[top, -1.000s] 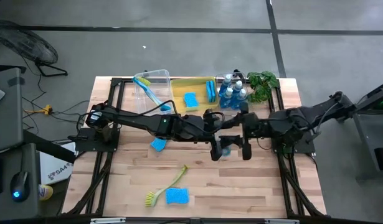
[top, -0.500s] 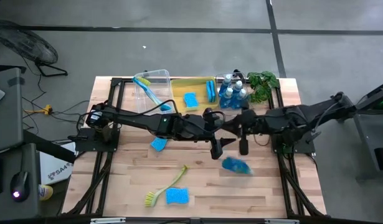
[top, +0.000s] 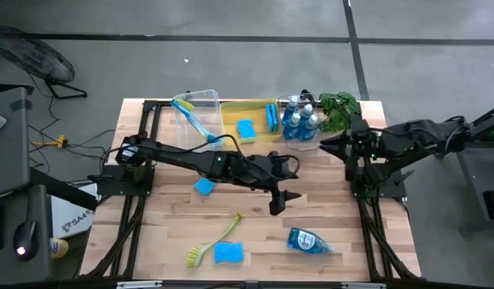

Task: Pick & Place Kitchen Sink Supplies
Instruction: Put the blue dishwasher liquid into the transparent bin

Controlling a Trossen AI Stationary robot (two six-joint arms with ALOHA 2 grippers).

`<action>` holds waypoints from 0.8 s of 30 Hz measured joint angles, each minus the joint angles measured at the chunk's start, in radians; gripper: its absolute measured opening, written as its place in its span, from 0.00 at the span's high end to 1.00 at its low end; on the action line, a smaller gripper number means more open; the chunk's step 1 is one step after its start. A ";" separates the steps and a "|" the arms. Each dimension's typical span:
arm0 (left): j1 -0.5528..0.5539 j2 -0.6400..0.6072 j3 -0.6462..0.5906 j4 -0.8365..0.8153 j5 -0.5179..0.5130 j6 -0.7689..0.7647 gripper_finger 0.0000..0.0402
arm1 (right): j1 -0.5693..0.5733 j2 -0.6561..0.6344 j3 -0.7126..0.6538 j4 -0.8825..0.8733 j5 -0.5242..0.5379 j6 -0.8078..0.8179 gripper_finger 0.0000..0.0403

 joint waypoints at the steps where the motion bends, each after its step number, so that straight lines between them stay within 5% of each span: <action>1: 0.000 0.004 -0.001 -0.014 0.013 -0.004 0.30 | 0.000 -0.003 0.000 -0.021 -0.010 0.013 0.84; 24: -0.022 0.170 -0.004 0.055 0.221 0.104 0.30 | 0.000 -0.009 0.000 -0.356 -0.077 0.114 0.84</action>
